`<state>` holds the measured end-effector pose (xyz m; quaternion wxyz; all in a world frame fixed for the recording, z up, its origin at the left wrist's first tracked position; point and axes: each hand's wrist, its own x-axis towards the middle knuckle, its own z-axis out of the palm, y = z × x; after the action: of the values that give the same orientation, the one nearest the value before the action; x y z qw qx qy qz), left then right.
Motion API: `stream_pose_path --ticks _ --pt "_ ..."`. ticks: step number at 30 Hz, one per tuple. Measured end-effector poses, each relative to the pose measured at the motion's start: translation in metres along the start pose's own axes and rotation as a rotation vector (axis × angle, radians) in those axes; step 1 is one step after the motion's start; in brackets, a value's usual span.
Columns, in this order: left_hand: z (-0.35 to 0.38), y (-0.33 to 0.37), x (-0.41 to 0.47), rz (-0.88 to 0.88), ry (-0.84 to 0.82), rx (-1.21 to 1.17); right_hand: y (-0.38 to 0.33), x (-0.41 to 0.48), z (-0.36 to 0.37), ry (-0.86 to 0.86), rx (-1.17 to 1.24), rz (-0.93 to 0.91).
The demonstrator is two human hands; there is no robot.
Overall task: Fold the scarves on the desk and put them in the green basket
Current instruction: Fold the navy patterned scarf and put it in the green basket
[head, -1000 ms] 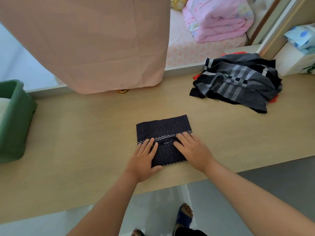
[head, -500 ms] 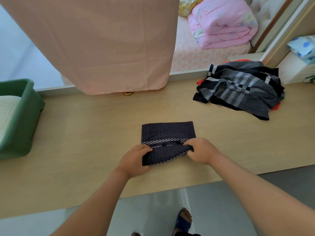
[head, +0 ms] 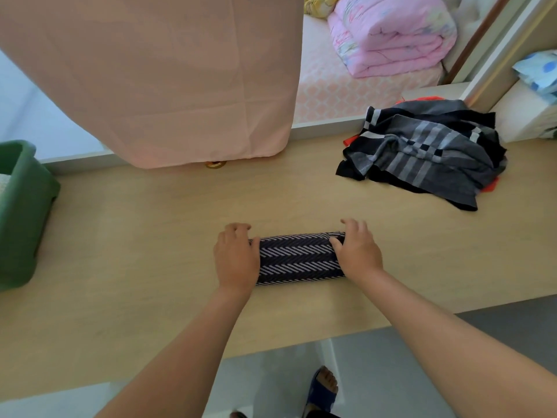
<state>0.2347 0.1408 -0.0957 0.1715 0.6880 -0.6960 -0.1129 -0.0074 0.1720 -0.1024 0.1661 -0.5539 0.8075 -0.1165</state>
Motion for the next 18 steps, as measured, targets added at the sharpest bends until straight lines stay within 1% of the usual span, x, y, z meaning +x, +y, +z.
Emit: stream_pose_path --ticks 1,2,3,4,5,6,8,9,10,12,13,16,18 --pt "0.004 0.006 -0.003 0.161 0.037 0.030 0.000 -0.001 0.003 0.073 -0.078 -0.105" --pt "0.009 0.010 -0.006 0.322 0.026 0.045 -0.001 -0.004 0.006 0.126 -0.137 -0.232" --pt "0.017 0.012 -0.009 0.453 -0.030 0.076 -0.001 -0.006 0.010 0.152 -0.165 -0.357" --pt "0.024 0.011 -0.013 0.529 -0.099 0.130 0.001 -0.007 0.015 0.143 -0.172 -0.473" --pt "0.030 0.008 -0.018 0.547 -0.172 0.194 0.004 -0.008 0.020 0.088 -0.157 -0.566" --pt "0.034 0.003 -0.021 0.530 -0.230 0.241 0.007 -0.010 0.023 -0.014 -0.134 -0.612" --pt "0.037 -0.009 -0.023 0.492 -0.313 0.277 0.014 -0.015 0.025 -0.239 -0.137 -0.611" --pt "0.037 -0.014 -0.022 0.503 -0.352 0.284 0.017 -0.015 0.025 -0.312 -0.177 -0.604" --pt "0.035 -0.019 -0.020 0.530 -0.391 0.288 0.020 -0.014 0.025 -0.350 -0.226 -0.611" --pt "0.027 -0.025 -0.014 0.578 -0.448 0.289 0.021 -0.012 0.022 -0.374 -0.282 -0.623" --pt "0.022 -0.027 -0.011 0.589 -0.446 0.272 0.020 -0.010 0.020 -0.375 -0.277 -0.609" --pt "0.014 -0.038 -0.009 0.556 -0.430 0.177 0.017 -0.007 0.014 -0.382 -0.235 -0.512" --pt "0.011 -0.046 -0.011 0.529 -0.434 0.116 0.016 -0.008 0.013 -0.352 -0.172 -0.480"
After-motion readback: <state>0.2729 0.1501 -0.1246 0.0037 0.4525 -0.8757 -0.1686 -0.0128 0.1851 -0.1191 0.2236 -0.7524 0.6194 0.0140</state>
